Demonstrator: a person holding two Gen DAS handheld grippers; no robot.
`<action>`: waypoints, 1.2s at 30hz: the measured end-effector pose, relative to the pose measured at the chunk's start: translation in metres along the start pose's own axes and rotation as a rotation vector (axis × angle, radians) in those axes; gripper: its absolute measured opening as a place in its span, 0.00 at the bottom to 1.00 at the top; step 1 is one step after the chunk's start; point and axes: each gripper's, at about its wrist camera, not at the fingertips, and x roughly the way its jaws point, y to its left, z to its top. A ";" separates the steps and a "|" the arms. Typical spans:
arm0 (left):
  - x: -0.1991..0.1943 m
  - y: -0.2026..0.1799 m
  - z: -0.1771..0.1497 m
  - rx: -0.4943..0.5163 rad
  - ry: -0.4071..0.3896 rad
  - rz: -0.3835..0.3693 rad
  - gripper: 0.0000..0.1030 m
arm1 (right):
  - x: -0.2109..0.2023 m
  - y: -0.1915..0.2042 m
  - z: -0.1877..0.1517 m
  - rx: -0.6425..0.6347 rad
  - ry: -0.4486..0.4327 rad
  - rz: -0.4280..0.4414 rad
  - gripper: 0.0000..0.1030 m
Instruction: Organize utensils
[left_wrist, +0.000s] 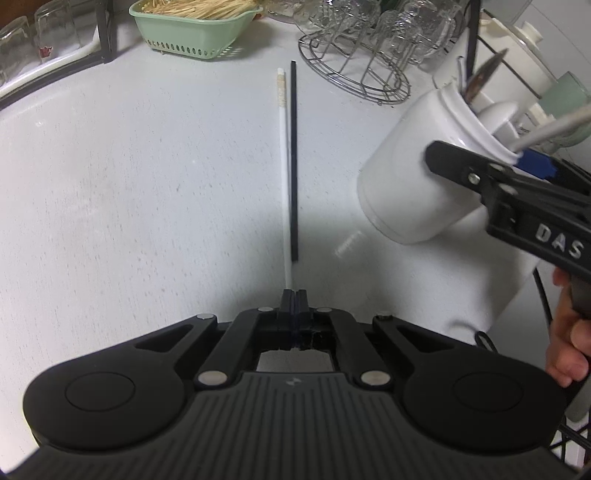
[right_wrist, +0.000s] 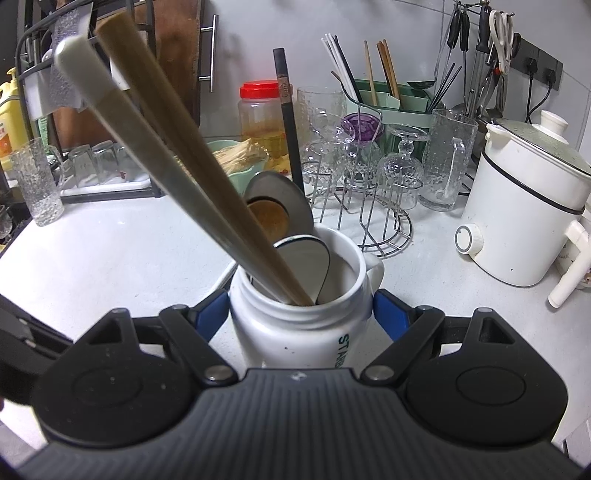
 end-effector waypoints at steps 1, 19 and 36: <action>-0.002 0.001 -0.002 -0.002 -0.001 -0.009 0.00 | -0.001 0.001 0.000 0.000 0.001 0.001 0.85; 0.000 -0.001 -0.008 0.051 -0.086 0.014 0.32 | -0.007 0.008 -0.006 0.005 -0.004 -0.020 0.85; 0.013 -0.014 0.011 0.028 -0.099 0.177 0.04 | -0.012 0.004 -0.011 -0.038 -0.030 0.037 0.85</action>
